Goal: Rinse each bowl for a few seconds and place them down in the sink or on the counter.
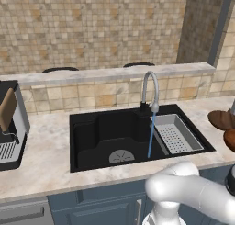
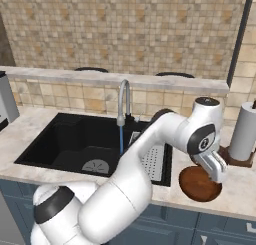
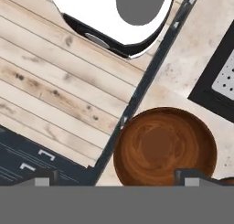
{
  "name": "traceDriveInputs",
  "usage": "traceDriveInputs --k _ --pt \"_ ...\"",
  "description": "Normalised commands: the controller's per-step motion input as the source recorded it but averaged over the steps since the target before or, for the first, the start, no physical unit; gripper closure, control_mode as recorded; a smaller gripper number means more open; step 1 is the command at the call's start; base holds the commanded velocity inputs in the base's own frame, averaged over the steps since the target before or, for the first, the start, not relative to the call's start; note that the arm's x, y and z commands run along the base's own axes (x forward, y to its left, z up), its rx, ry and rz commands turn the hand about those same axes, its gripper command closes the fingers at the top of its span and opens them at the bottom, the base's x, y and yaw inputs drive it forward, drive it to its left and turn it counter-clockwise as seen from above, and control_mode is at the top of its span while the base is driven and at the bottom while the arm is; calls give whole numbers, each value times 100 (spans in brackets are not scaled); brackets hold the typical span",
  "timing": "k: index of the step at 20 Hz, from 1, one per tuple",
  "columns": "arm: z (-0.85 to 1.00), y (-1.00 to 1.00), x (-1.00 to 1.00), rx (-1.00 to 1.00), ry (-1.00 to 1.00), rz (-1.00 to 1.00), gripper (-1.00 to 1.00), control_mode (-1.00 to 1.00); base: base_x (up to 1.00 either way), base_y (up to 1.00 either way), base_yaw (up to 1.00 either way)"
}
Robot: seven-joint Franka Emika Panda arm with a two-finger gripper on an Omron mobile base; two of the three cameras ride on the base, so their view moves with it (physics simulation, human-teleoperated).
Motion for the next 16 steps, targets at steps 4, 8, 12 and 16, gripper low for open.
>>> traceDriveInputs --k 4,8,12,16 --pt "4 100 0 -11 -11 21 -100 -100 0 0 0" --pt "22 100 0 -13 -8 25 -100 -100 0 0 0" --pt "37 100 -1 -10 -2 20 -100 -100 0 0 0" --pt "31 100 0 -8 0 22 -100 -100 0 0 0"
